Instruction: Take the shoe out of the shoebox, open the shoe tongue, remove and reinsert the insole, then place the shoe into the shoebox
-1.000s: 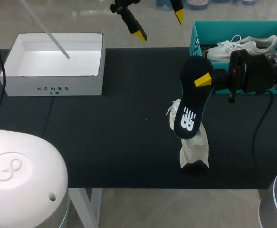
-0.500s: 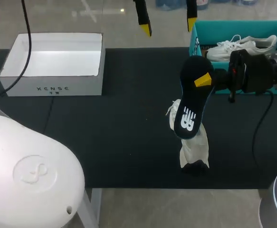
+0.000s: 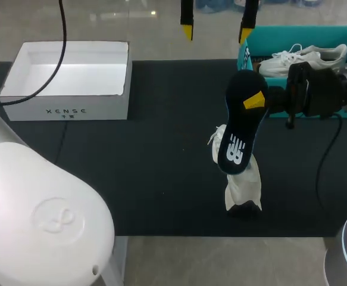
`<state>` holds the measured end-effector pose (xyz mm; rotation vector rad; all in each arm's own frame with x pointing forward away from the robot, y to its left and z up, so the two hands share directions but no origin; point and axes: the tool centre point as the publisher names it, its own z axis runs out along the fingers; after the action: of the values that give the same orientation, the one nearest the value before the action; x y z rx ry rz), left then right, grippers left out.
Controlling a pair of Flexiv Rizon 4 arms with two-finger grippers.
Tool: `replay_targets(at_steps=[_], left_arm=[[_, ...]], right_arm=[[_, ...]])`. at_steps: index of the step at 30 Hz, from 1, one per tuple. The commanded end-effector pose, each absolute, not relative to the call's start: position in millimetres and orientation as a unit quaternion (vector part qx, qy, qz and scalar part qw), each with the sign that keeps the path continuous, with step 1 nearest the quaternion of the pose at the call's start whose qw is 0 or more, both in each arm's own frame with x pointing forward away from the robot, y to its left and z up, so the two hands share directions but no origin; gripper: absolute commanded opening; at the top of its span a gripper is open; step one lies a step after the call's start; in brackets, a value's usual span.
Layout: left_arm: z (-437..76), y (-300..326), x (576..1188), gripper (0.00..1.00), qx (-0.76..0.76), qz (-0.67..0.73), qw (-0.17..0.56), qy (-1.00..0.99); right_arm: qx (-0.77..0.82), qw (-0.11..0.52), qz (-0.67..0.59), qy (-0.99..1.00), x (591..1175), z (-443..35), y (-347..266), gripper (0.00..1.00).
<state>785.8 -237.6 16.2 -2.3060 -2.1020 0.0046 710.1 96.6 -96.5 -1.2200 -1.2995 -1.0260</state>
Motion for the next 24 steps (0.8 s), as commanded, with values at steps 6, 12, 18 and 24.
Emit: replay_targets(at_steps=[6,12,18,24], left_arm=[[4.3,-220.3,780.8,1.0,-0.731,0.025,-0.074,-0.678],[3.4,-229.7,782.0,1.0,-0.73,0.019,-0.105,-0.675],[3.4,-229.7,782.0,1.0,-0.73,0.019,-0.105,-0.675],[3.4,-229.7,782.0,1.0,-0.73,0.019,-0.105,-0.675]], right_arm=[[-0.508,0.517,-0.427,-0.541,711.0,-96.9,97.4,0.0],[-0.508,0.517,-0.427,-0.541,711.0,-96.9,97.4,0.0],[-0.508,0.517,-0.427,-0.541,711.0,-96.9,97.4,0.0],[-0.508,0.517,-0.427,-0.541,711.0,-96.9,97.4,0.0]])
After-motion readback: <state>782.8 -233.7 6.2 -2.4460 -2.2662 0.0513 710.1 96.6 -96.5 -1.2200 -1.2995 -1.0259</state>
